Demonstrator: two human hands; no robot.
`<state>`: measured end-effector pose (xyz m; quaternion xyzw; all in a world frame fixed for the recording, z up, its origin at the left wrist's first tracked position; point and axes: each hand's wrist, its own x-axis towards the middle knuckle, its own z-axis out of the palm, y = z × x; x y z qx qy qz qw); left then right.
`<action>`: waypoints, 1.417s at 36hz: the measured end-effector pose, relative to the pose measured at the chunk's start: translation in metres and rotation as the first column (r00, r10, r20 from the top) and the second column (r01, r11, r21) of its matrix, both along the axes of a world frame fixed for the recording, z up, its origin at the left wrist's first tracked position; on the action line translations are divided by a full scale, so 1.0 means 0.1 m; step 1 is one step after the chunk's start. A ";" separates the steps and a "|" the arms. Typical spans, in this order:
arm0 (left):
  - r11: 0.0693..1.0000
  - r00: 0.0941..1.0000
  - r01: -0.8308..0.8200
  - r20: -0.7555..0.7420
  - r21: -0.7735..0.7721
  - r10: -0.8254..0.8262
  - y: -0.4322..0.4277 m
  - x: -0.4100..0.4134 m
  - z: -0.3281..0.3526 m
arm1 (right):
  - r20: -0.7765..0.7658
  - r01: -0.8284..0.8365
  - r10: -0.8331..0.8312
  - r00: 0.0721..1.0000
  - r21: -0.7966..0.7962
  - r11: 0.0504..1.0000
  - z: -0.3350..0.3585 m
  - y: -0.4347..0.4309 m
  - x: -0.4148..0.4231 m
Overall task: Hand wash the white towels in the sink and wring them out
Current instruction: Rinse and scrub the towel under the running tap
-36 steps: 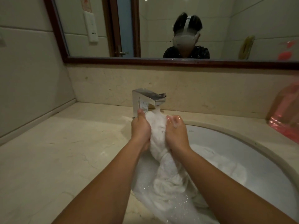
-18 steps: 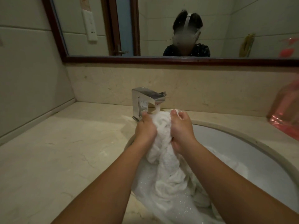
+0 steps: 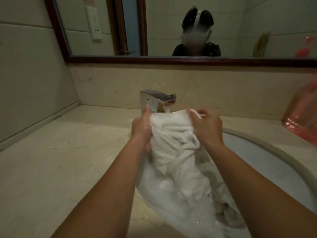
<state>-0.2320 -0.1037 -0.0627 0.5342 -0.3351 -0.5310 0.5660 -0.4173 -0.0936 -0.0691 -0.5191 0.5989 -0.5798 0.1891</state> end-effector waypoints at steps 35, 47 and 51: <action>0.977 0.954 0.213 0.215 0.012 -0.211 -0.01 -0.39 -0.36 | 0.800 -0.546 0.270 0.536 0.084 0.834 -0.10 0.15 0.35; 0.969 0.930 0.246 -0.288 0.025 -0.229 0.06 0.03 -0.06 | 0.743 -0.403 0.205 0.637 0.095 0.910 -0.05 0.08 -0.27; 0.967 0.911 0.254 -0.336 0.004 -0.238 -0.02 0.13 -0.09 | 0.734 -0.410 0.203 0.648 0.112 0.905 -0.06 0.09 -0.20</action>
